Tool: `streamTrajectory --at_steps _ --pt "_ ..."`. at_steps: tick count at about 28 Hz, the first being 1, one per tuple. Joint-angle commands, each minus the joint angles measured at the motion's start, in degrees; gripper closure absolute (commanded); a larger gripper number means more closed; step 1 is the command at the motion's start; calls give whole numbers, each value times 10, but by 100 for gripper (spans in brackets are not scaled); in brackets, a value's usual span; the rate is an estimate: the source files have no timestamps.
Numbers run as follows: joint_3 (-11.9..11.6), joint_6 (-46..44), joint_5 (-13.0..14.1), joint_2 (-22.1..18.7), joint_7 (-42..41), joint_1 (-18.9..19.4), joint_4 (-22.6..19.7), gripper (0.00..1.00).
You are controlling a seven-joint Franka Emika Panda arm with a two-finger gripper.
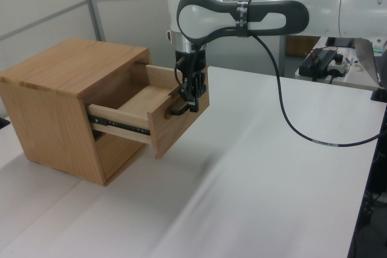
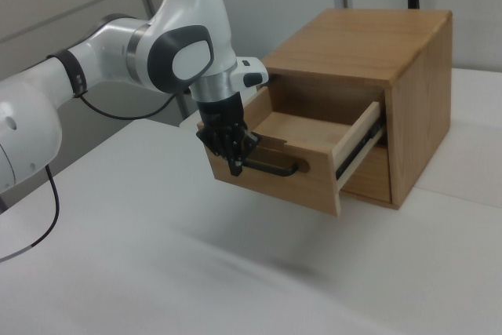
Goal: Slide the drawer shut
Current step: 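Lower the gripper to the drawer front beside the black handle, then push the drawer front with the gripper into the cabinet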
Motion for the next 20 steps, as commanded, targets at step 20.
streamTrajectory --at_steps 20 --pt "-1 348 -1 87 1 24 0 100"
